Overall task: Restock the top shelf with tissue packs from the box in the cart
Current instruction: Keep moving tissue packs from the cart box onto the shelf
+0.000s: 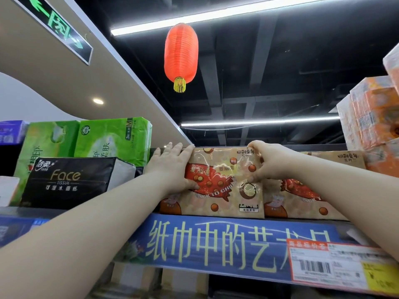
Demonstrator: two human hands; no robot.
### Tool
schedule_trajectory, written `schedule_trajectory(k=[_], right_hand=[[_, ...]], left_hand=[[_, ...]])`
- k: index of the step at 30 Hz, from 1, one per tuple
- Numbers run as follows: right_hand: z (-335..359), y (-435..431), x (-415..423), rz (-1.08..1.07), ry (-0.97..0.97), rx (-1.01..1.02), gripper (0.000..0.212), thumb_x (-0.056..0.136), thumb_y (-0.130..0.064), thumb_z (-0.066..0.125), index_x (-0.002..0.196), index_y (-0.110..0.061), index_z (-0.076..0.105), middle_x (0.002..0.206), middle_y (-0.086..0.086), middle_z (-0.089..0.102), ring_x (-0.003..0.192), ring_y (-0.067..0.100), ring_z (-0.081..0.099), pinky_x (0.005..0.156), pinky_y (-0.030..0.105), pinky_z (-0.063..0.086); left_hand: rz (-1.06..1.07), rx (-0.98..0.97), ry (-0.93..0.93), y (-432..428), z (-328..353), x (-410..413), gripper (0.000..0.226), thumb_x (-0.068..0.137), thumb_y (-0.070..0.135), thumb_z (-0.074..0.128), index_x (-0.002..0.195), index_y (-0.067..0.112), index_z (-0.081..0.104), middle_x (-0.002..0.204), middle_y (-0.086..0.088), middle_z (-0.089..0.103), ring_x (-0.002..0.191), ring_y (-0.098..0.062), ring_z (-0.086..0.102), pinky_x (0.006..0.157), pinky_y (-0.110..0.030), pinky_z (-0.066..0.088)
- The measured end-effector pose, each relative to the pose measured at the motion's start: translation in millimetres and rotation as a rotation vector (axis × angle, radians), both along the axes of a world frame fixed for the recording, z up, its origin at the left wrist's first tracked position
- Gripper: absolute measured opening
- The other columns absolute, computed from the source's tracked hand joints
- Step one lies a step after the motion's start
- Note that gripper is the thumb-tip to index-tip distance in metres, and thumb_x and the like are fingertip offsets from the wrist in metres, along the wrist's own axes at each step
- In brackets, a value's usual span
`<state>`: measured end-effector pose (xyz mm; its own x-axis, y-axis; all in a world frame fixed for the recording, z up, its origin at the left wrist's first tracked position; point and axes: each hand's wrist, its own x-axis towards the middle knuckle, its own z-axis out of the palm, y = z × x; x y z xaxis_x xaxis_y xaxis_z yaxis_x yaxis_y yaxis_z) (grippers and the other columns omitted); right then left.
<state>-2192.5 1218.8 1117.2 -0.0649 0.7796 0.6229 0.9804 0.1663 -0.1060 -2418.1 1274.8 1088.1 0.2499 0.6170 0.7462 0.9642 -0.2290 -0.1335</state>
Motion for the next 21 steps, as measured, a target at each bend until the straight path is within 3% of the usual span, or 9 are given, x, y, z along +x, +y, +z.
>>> schedule_trajectory(k=[8, 12, 16, 19, 21], right_hand=[[-2.8, -4.6, 1.2, -0.087, -0.121, 0.026, 0.099, 0.076, -0.043, 0.073, 0.150, -0.027, 0.010, 0.146, 0.004, 0.042, 0.129, 0.027, 0.045, 0.098, 0.041, 0.047], [1.5, -14.4, 2.2, -0.078, -0.147, 0.051, 0.095, 0.080, -0.043, 0.069, 0.151, -0.026, 0.008, 0.144, 0.005, 0.044, 0.124, 0.026, 0.050, 0.092, 0.036, 0.050], [2.3, -37.5, 11.5, -0.068, -0.194, 0.166, 0.069, 0.089, -0.039, 0.059, 0.147, -0.023, 0.024, 0.140, 0.005, 0.045, 0.120, 0.025, 0.052, 0.087, 0.035, 0.049], [-2.0, -54.1, 21.8, -0.027, -0.249, 0.182, 0.042, 0.093, -0.036, 0.051, 0.132, -0.021, 0.048, 0.127, 0.003, 0.054, 0.109, 0.021, 0.056, 0.080, 0.030, 0.050], [-5.5, -64.0, 27.0, 0.010, -0.241, 0.150, 0.035, 0.093, -0.038, 0.050, 0.123, -0.020, 0.056, 0.118, 0.002, 0.060, 0.104, 0.020, 0.058, 0.074, 0.028, 0.048]], left_hand=[[0.116, -0.065, 0.000, -8.1, 2.4, 5.0, 0.106, 0.075, 0.067, 0.059, 0.150, 0.033, -0.009, 0.160, -0.004, -0.008, 0.146, -0.031, -0.007, 0.115, -0.055, 0.004], [0.152, -0.067, -0.039, -24.4, 8.9, 17.8, 0.097, 0.080, 0.058, 0.059, 0.151, 0.030, -0.001, 0.160, -0.005, 0.003, 0.146, -0.030, 0.011, 0.114, -0.053, 0.015], [0.095, 0.033, -0.088, -49.4, 12.6, 32.1, 0.059, 0.087, 0.048, 0.051, 0.138, 0.022, 0.038, 0.140, -0.003, 0.042, 0.123, -0.025, 0.048, 0.091, -0.038, 0.043], [0.116, 0.026, -0.071, -73.6, 9.6, 41.4, 0.047, 0.088, 0.047, 0.049, 0.127, 0.020, 0.051, 0.128, -0.002, 0.051, 0.114, -0.024, 0.054, 0.081, -0.034, 0.046], [0.134, 0.029, -0.058, -89.0, 5.3, 45.8, 0.043, 0.088, 0.047, 0.048, 0.122, 0.019, 0.054, 0.121, -0.002, 0.054, 0.109, -0.024, 0.056, 0.078, -0.033, 0.048]])
